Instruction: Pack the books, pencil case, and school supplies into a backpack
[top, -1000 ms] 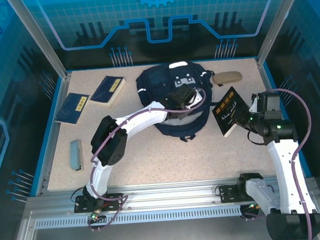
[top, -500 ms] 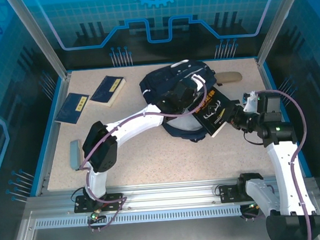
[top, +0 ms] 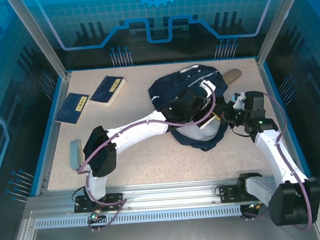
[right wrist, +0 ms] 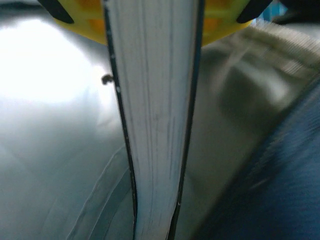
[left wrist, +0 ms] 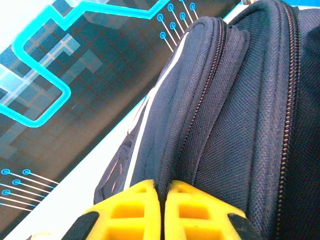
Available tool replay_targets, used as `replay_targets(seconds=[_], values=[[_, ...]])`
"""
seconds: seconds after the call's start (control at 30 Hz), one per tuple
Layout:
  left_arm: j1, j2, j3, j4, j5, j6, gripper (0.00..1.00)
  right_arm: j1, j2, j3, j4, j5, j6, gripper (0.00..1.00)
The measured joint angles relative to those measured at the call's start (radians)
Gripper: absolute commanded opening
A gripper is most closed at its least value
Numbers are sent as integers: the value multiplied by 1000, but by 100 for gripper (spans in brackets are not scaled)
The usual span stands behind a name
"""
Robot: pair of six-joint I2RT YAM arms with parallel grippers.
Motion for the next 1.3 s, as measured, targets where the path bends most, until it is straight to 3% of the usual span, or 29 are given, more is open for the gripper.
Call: replay_targets(seconds=[0.4, 0.87, 1.03, 1.2, 1.3], values=[[1, -21, 0, -12, -8, -61, 1, 137, 258, -56, 390, 275, 154, 14], [1, -21, 0, -14, -9, -107, 0, 250, 536, -12, 685, 443, 246, 26], [1, -21, -2, -13, -10, -108, 1, 253, 627, 31, 740, 442, 296, 38], [1, -21, -3, -13, -10, -108, 1, 253, 695, 63, 767, 389, 332, 66], [4, -24, -11, -11, -10, -114, 1, 252, 684, 62, 760, 369, 345, 72]])
